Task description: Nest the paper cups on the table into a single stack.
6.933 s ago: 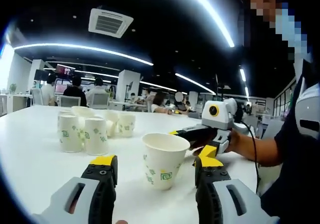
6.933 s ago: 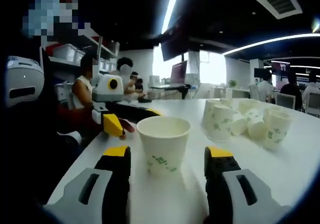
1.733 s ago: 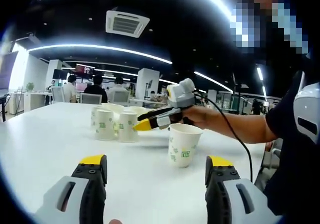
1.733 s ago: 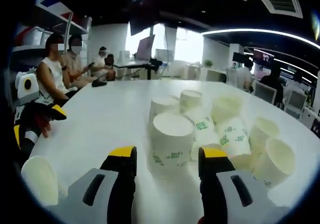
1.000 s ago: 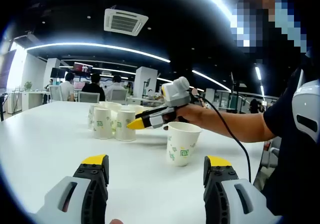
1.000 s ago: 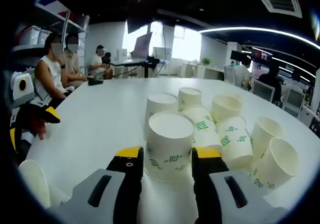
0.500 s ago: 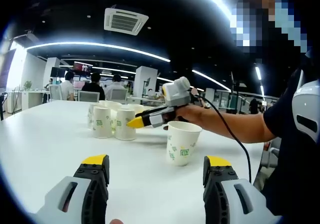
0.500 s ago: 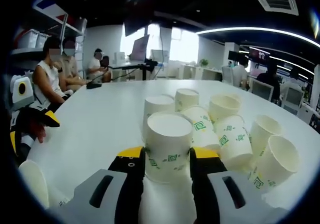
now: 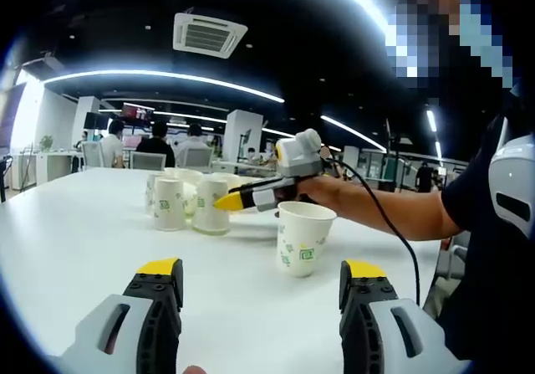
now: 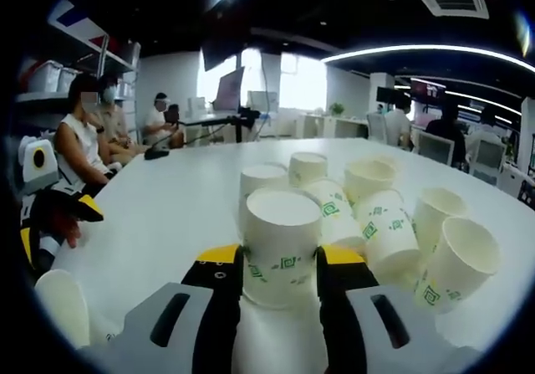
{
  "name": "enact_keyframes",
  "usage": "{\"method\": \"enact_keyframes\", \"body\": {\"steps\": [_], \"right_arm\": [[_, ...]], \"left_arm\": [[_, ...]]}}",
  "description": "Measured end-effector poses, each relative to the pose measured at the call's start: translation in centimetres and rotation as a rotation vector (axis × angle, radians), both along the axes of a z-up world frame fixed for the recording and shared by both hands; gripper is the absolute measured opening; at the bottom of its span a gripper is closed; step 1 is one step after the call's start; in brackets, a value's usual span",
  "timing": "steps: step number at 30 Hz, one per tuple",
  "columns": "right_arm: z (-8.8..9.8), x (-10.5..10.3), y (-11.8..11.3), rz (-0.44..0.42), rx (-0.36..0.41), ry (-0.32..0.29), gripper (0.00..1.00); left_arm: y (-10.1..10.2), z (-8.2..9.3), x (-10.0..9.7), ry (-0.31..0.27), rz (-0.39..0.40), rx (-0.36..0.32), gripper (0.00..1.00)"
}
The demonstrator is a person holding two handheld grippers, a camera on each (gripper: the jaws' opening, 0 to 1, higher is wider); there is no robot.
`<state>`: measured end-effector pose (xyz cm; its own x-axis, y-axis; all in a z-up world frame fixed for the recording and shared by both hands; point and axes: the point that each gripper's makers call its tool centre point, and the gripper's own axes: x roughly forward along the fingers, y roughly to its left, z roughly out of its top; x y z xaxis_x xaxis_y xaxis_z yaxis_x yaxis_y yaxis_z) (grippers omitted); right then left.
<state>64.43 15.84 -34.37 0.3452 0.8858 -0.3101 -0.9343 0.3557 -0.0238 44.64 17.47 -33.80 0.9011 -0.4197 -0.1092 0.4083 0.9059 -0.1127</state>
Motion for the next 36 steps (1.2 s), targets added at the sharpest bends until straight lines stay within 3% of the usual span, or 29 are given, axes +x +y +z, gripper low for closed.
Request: {"method": "enact_keyframes", "body": {"steps": [21, 23, 36], "right_arm": [[4.7, -1.7, -2.2, -0.012, 0.234, 0.093, 0.36], [6.4, -2.2, -2.8, -0.008, 0.315, 0.131, 0.36], [11.0, -4.5, -5.3, 0.027, 0.546, 0.265, 0.36]], "left_arm": [[-1.0, 1.2, -0.5, -0.018, -0.012, 0.010, 0.81], [-1.3, 1.6, -0.5, -0.025, -0.014, 0.015, 0.82], [-1.8, 4.9, 0.4, -0.095, -0.007, -0.026, 0.74]]}}
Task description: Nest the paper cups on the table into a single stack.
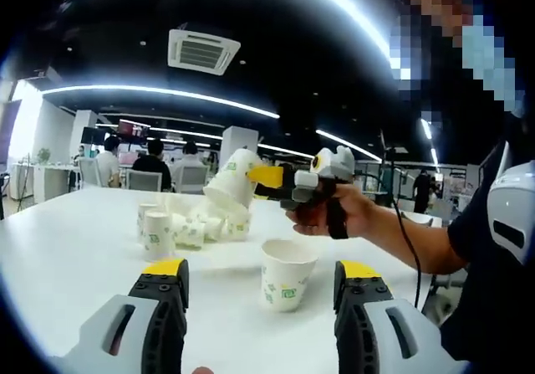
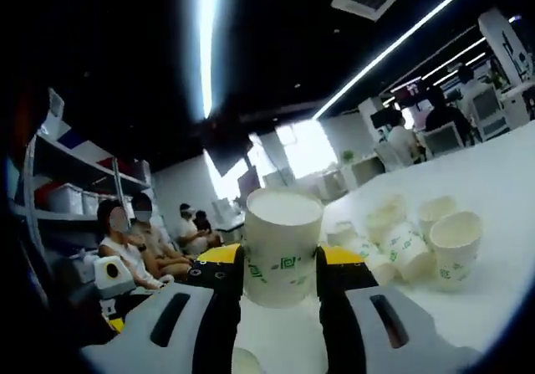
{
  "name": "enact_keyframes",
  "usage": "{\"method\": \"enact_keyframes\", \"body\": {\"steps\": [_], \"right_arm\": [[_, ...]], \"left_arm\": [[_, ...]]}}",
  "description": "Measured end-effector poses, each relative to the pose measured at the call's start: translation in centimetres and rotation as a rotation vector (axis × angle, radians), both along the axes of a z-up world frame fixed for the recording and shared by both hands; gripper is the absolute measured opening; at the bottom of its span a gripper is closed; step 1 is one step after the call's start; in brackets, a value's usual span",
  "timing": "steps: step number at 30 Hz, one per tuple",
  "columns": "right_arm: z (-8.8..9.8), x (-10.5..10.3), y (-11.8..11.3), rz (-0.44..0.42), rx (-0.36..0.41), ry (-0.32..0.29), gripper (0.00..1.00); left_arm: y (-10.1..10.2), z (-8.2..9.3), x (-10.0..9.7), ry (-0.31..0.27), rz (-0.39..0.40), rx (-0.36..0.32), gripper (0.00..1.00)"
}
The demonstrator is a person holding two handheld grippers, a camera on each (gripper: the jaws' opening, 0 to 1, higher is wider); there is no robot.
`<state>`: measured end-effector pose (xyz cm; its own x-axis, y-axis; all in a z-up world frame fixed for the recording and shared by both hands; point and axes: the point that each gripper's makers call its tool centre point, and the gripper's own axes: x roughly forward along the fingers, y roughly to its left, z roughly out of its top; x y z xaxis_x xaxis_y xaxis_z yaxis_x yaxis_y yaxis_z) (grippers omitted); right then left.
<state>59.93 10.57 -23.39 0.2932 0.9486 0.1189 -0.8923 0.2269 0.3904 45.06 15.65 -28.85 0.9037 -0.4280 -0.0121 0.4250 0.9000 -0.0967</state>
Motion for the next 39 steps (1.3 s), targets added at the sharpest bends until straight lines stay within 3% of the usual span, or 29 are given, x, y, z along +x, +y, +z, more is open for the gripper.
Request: {"method": "enact_keyframes", "body": {"steps": [9, 13, 19, 23, 29, 39], "right_arm": [[2.4, -1.8, -1.4, 0.068, 0.177, 0.127, 0.36], [2.9, -2.5, -2.0, 0.088, 0.216, 0.149, 0.36], [3.3, -3.4, -2.6, 0.136, 0.294, 0.230, 0.36], [3.3, -3.7, -2.9, 0.157, 0.337, 0.276, 0.36], [2.9, -4.0, -3.2, 0.187, 0.389, 0.348, 0.36], [2.6, -4.5, -3.4, 0.198, 0.429, 0.368, 0.36]], "left_arm": [[-1.5, 2.8, 1.1, -0.055, -0.025, -0.022, 0.64], [-2.5, 4.2, 1.7, -0.085, -0.040, -0.020, 0.59], [-4.2, 5.9, 2.5, -0.129, -0.060, -0.029, 0.49], [-4.9, 6.7, 3.2, -0.157, -0.061, -0.052, 0.38], [-5.6, 7.1, 4.4, -0.170, -0.048, -0.079, 0.30], [-6.7, 7.1, 6.0, -0.168, -0.035, -0.107, 0.23]]}}
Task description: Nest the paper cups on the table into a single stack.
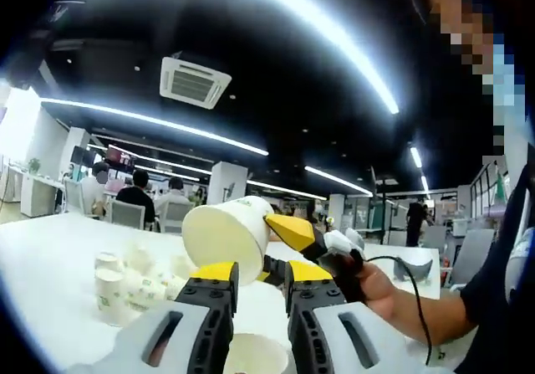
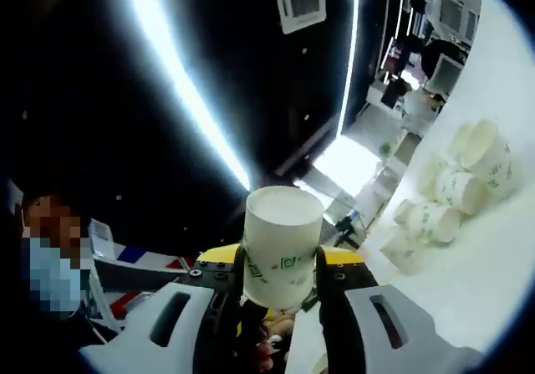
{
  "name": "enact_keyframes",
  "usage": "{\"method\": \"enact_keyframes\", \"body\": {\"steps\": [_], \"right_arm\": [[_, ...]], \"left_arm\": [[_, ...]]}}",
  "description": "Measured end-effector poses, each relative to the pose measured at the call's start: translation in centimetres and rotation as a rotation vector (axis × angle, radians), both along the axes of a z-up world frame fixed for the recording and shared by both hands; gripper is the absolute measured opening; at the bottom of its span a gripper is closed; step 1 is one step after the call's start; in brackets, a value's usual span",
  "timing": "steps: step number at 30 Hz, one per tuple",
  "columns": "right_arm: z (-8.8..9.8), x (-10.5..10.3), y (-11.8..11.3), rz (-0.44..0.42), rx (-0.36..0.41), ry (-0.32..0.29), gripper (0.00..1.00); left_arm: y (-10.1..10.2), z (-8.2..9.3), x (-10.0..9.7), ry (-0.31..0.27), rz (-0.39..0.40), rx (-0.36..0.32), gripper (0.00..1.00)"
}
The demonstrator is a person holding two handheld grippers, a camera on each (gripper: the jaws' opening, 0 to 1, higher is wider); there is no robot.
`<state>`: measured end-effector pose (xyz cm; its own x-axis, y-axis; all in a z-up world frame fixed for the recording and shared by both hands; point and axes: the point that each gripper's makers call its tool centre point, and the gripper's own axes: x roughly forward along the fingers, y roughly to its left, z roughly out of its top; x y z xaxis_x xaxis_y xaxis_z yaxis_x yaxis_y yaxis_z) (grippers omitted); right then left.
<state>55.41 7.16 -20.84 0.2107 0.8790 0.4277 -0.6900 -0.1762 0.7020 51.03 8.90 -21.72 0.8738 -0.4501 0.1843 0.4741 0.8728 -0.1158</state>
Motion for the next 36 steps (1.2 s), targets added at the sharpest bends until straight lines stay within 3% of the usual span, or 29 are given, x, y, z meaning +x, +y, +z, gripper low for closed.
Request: {"method": "enact_keyframes", "body": {"steps": [15, 29, 36], "right_arm": [[-0.46, 0.23, -0.30, 0.008, 0.015, 0.028, 0.36], [-0.47, 0.08, -0.16, 0.025, 0.020, 0.034, 0.37], [-0.77, -0.33, 0.00, 0.013, -0.022, -0.020, 0.36]], "left_arm": [[-0.50, 0.42, 0.82, -0.019, 0.003, -0.033, 0.04], [-0.63, 0.43, 0.60, -0.030, -0.011, -0.021, 0.03], [0.19, 0.41, 0.49, -0.020, -0.007, 0.001, 0.02]]}}
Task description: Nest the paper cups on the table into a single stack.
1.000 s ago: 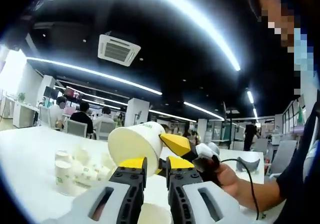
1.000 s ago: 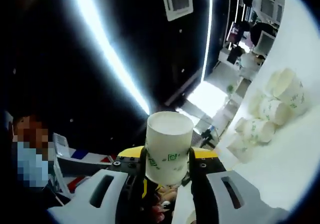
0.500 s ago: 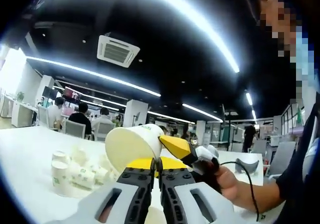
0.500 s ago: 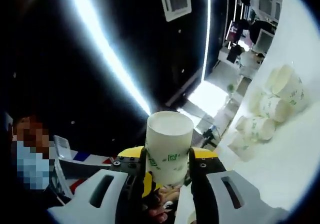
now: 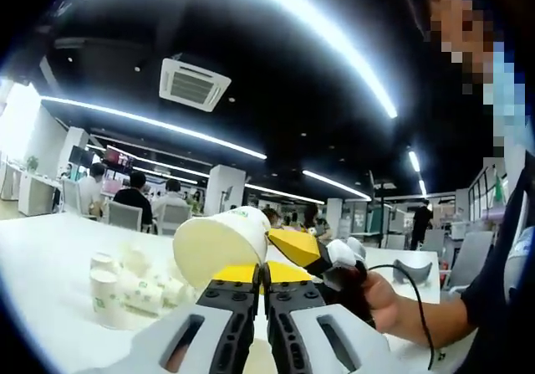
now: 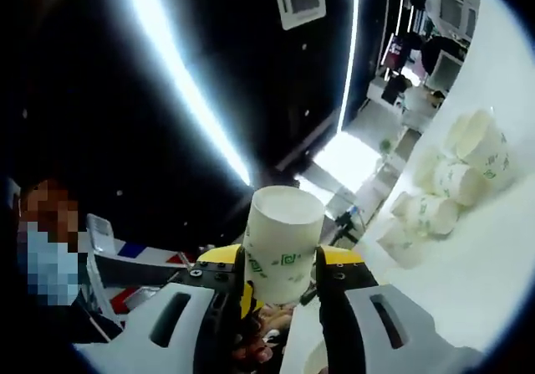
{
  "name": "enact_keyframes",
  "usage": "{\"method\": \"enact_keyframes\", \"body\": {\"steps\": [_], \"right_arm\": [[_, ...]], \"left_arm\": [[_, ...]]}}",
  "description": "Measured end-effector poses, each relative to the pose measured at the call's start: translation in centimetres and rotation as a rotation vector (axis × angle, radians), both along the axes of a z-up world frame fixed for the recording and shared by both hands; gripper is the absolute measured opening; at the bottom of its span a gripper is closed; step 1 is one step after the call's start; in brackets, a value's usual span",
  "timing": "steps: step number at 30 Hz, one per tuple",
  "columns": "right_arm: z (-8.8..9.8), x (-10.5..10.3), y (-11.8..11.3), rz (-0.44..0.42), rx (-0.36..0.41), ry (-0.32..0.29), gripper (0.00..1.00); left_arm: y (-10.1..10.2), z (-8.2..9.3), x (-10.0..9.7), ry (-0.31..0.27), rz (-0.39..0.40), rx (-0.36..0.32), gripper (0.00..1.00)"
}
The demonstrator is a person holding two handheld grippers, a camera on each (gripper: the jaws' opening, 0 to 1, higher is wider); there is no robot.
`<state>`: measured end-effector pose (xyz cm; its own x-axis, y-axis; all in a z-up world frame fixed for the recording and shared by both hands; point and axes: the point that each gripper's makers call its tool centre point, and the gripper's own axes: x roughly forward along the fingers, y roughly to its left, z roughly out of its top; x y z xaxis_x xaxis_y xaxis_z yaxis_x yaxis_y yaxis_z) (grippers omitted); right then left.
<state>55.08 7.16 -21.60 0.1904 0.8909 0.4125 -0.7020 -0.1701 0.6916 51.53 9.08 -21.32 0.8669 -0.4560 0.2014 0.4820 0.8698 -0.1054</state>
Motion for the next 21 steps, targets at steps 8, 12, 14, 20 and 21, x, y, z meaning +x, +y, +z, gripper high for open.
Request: {"method": "enact_keyframes", "body": {"steps": [8, 12, 14, 20, 21], "right_arm": [[0.0, 1.5, -1.7, -0.152, -0.130, -0.197, 0.35], [0.2, 1.9, -2.4, -0.247, -0.213, -0.341, 0.34], [0.6, 1.9, -2.6, -0.277, -0.230, -0.387, 0.34], [1.1, 1.2, -2.6, -0.381, -0.343, -0.625, 0.34], [1.2, 0.9, -2.5, -0.387, -0.357, -0.662, 0.34]], "left_arm": [[2.0, 0.1, -0.4, 0.023, 0.022, 0.054, 0.02], [3.0, 0.3, -0.7, 0.033, 0.035, 0.115, 0.02], [3.2, 0.3, -0.9, 0.043, 0.032, 0.141, 0.02], [4.0, 0.3, -1.4, 0.078, 0.022, 0.259, 0.02], [4.0, 0.2, -1.6, 0.087, 0.016, 0.279, 0.02]]}}
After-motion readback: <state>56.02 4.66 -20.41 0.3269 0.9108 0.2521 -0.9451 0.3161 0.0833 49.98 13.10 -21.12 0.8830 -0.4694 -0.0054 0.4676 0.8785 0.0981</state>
